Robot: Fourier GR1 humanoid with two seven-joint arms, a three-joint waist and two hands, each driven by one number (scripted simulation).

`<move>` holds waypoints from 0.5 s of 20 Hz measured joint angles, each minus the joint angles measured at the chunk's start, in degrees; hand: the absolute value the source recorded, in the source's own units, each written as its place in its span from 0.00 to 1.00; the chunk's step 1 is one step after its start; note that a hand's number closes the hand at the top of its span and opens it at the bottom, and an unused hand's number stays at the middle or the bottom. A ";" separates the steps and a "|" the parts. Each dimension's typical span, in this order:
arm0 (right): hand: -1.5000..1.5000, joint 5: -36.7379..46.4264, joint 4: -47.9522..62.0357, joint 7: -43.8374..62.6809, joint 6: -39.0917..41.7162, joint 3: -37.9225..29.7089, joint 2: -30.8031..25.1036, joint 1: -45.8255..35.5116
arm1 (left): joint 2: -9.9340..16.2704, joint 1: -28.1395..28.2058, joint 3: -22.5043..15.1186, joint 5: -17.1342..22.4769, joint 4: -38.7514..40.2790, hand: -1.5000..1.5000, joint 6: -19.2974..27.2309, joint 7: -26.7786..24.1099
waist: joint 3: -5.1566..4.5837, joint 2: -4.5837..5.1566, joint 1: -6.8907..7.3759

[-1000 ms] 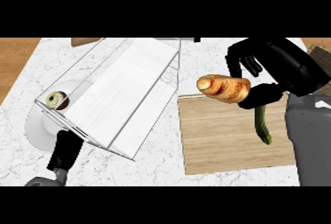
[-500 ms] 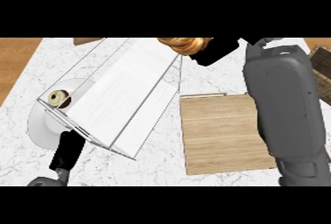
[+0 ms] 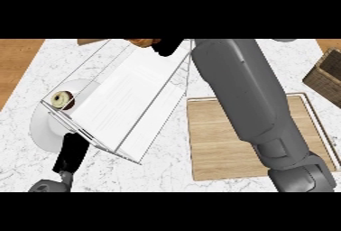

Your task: Pick the croissant from the tray and place it in the tiered shelf

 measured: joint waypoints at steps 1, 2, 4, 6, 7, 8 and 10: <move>1.00 0.43 2.70 -1.33 -1.14 -0.01 0.24 -1.01 | -0.20 0.07 -0.13 -0.23 -0.23 0.50 0.08 0.20 | 0.00 0.05 0.14; 1.00 0.52 4.70 -2.24 -1.87 0.37 0.44 -1.61 | -0.21 0.54 -0.14 -0.43 -0.47 0.50 -0.03 -0.08 | 0.00 0.03 0.14; 1.00 -0.36 8.71 -2.76 -3.63 2.34 0.70 -3.47 | -0.42 0.28 -0.31 -0.76 -1.33 0.50 0.00 0.88 | 0.00 0.05 0.46; 1.00 -1.61 12.96 -3.46 -5.59 4.22 0.82 -4.92 | -0.87 0.09 -0.62 -1.14 -1.72 0.50 -0.01 1.33 | 0.01 0.13 0.85; 1.00 -2.22 14.88 -3.64 -6.59 5.43 0.64 -5.54 | -1.06 0.23 -0.93 -1.31 -2.05 0.50 -0.10 1.48 | 0.06 0.12 1.22; 1.00 -3.00 16.71 -3.77 -7.10 6.38 0.55 -6.49 | -1.02 -0.41 -0.57 -1.17 -1.60 0.50 -0.45 1.41 | 0.09 0.17 1.38; 1.00 -4.69 19.81 -4.39 -7.64 8.33 0.43 -7.75 | -1.18 -0.92 -0.44 -1.03 -1.39 0.50 -0.96 1.61 | 0.13 0.15 1.77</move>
